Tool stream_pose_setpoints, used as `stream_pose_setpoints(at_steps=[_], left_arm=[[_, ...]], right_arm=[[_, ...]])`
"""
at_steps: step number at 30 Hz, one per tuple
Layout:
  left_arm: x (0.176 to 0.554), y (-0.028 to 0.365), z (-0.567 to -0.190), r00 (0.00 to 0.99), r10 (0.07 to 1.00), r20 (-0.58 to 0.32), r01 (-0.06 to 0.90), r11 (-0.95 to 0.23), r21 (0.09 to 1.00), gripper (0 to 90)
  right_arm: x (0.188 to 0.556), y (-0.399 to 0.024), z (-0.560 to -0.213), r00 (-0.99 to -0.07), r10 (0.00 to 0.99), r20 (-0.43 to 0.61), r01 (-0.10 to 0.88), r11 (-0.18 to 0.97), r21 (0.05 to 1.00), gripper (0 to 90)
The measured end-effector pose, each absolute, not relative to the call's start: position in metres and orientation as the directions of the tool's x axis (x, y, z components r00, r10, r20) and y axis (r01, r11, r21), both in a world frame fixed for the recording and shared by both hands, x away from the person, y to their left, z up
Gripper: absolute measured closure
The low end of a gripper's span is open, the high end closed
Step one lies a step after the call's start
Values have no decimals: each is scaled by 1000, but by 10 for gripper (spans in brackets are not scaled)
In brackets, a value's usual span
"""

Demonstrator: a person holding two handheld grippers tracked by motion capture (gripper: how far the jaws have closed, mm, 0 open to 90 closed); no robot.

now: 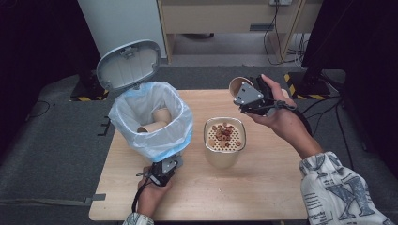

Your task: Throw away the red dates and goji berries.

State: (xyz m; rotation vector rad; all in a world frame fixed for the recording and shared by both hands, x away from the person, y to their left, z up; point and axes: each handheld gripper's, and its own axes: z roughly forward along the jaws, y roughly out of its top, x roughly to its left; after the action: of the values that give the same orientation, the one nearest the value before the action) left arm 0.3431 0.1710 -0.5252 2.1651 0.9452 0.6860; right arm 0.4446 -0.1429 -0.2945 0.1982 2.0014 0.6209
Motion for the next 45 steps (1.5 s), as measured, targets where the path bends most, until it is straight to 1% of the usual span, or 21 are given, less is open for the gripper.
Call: stream_pose_setpoints(at_steps=[3, 6, 14, 23, 30, 36, 45], left_arm=[[343, 171, -525, 599, 777, 193, 426, -514, 745, 892], [343, 171, -525, 599, 777, 194, 425, -514, 745, 892], [343, 171, -525, 599, 777, 193, 426, -513, 745, 892], [343, 171, -525, 599, 777, 193, 426, -514, 744, 892], [343, 171, -525, 599, 777, 192, 426, -513, 745, 892], [343, 171, -525, 599, 777, 193, 426, -514, 745, 892], [343, 171, -525, 599, 777, 193, 426, -514, 744, 892]], right_arm=[[444, -142, -294, -486, 366, -794, -129, 868, 480, 339], [443, -142, -293, -483, 363, -797, -134, 869, 477, 339], [440, -140, -292, -456, 311, -834, -150, 896, 417, 341], [437, -138, -290, -442, 281, -852, -173, 905, 389, 342], [435, -135, -291, -423, 242, -874, -190, 919, 346, 343], [434, -136, -291, -417, 223, -881, -199, 924, 328, 343], [433, -136, -291, -410, 222, -885, -200, 924, 325, 343]])
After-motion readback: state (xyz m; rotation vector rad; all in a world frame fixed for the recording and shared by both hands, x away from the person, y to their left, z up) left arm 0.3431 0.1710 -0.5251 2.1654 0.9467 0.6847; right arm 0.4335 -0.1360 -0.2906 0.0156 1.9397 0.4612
